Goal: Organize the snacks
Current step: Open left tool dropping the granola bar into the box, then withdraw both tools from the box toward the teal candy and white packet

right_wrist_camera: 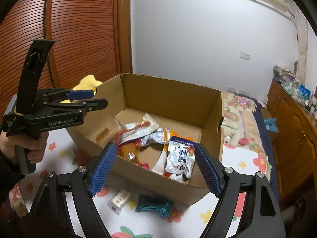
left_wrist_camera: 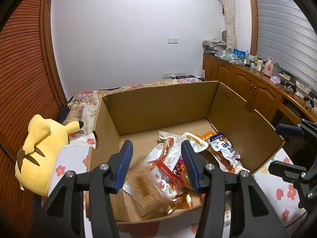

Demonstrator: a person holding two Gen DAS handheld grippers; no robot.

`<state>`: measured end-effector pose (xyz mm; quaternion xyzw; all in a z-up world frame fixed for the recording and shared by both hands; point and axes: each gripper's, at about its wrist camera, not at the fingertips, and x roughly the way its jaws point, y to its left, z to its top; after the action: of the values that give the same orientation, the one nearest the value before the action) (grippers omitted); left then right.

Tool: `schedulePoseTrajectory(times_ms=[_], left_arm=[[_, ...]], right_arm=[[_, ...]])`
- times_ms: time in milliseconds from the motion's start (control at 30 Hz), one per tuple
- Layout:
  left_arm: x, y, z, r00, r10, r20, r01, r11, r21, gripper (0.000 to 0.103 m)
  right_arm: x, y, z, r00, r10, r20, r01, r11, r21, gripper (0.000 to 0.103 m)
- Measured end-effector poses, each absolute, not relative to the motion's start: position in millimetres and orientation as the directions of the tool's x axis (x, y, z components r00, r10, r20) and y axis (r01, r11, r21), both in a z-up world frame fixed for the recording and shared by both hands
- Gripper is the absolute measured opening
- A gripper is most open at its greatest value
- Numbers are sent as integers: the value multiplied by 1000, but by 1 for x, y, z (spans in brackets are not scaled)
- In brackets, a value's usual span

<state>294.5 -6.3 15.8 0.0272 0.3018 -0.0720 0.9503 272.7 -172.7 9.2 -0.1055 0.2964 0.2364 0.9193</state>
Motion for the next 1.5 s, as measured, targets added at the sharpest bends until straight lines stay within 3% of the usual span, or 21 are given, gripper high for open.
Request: schedulePoseTrajectory(times_ms=[600,1033,1500], left_arm=[[198,-36,23,806,-234,-544,290,957,19,54],[161,-47,-6,765,-250,-594,316,949,7,54],[159,-47,-45,717,-246,-652,314,949,-13,55]], right_arm=[[218,-182,7,714,354,-604,-475,879,-46,83],[184,-194,-7,707,317,-632,-432,901,-31,82],[205,-197,-47,661,292,-691,-403,915,1,81]])
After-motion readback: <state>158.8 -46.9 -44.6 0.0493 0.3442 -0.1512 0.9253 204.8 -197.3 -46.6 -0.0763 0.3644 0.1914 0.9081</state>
